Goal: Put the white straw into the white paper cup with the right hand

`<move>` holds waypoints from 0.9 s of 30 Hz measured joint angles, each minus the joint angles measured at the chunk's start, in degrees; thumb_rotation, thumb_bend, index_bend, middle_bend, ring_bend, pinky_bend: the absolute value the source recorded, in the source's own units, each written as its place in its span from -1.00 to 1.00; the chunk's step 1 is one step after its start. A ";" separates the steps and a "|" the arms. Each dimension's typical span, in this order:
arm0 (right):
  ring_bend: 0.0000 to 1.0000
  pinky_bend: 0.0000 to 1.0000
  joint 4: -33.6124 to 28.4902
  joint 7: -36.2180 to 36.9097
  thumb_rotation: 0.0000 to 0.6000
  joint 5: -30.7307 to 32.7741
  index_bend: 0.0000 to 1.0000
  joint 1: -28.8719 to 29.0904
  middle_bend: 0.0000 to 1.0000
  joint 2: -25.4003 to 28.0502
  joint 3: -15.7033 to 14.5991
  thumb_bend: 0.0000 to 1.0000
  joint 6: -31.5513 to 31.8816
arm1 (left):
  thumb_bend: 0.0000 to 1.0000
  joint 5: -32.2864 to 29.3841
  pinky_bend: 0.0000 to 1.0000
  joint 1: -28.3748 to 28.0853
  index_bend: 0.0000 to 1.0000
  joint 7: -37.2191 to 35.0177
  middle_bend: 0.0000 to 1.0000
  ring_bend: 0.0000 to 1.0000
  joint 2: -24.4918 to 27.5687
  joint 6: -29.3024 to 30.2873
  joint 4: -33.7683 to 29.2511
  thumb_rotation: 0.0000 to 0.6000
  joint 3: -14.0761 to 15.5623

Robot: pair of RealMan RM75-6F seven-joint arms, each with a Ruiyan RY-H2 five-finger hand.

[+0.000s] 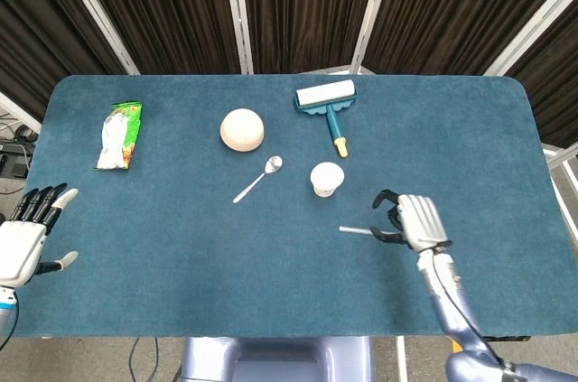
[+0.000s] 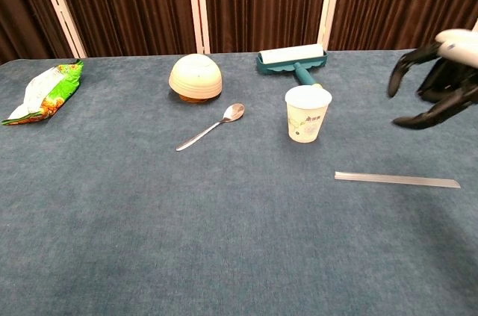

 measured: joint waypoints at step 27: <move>0.92 1.00 15.59 -6.85 1.00 13.38 0.02 4.45 1.00 -13.68 -1.85 -0.39 -3.22 | -0.64 -0.43 -1.00 -0.15 -0.97 -0.02 -1.00 -1.00 0.20 -0.38 -0.47 1.00 -0.08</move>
